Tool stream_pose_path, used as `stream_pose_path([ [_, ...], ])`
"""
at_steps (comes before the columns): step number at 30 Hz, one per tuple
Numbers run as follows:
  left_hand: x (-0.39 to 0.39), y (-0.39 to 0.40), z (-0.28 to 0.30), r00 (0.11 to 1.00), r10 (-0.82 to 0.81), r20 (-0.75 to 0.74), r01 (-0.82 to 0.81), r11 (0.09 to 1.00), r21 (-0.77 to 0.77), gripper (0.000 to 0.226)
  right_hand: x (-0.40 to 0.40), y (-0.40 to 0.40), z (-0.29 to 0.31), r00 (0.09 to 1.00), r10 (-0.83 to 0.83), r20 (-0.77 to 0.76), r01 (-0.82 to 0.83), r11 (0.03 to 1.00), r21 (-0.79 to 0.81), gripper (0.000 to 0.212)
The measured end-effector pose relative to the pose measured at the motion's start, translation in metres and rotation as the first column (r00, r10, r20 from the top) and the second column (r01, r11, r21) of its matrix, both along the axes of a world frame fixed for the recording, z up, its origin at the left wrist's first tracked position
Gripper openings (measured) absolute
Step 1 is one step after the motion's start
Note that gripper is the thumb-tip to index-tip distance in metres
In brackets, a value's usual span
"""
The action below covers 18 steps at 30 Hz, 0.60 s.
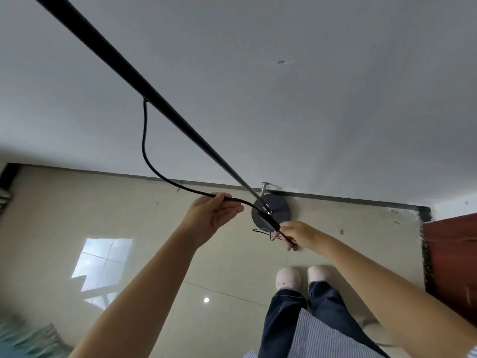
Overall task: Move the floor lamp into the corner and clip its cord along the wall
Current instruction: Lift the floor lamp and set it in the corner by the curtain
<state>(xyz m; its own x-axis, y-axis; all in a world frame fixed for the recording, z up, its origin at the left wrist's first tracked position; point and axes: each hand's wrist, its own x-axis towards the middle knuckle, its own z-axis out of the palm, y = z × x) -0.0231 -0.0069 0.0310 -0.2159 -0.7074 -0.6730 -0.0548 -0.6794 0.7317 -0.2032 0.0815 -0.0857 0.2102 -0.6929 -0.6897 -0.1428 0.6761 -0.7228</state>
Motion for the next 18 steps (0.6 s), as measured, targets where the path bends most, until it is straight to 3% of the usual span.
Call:
stream_pose_path([
  [2,-0.001,0.002,0.006,0.982,0.029,0.185,-0.021,0.999,-0.042,0.026,-0.010,-0.003,0.010,0.985,-0.081,-0.150,0.073,0.996,-0.057,0.040],
  [4,-0.003,0.005,0.011,0.886,0.171,0.432,-0.112,0.981,-0.157,0.024,-0.019,-0.012,0.020,0.908,-0.092,-0.409,0.012,0.981,-0.193,0.038],
  [6,-0.007,0.008,0.021,0.737,0.369,0.566,-0.181,0.915,-0.361,0.054,-0.023,-0.027,0.035,0.813,-0.128,-0.568,-0.050,0.956,-0.288,0.032],
  [7,-0.010,0.007,0.031,0.683,0.458,0.569,-0.157,0.853,-0.497,0.062,-0.023,-0.036,0.043,0.788,-0.167,-0.593,-0.060,0.937,-0.344,0.027],
  [9,-0.017,-0.001,0.055,0.658,0.572,0.489,-0.050,0.682,-0.730,0.063,-0.019,-0.056,0.063,0.762,-0.207,-0.613,-0.120,0.886,-0.449,0.021],
  [12,-0.028,-0.028,0.101,0.648,0.634,0.421,0.140,0.444,-0.885,0.057,-0.006,-0.086,0.093,0.760,-0.207,-0.616,-0.236,0.795,-0.559,0.019],
  [15,-0.039,-0.054,0.135,0.628,0.628,0.459,0.281,0.368,-0.887,0.042,0.009,-0.114,0.114,0.802,-0.172,-0.572,-0.275,0.744,-0.609,0.021],
  [18,-0.041,-0.073,0.145,0.600,0.602,0.527,0.351,0.394,-0.850,0.011,0.026,-0.138,0.124,0.838,-0.072,-0.540,-0.333,0.717,-0.613,0.031],
])
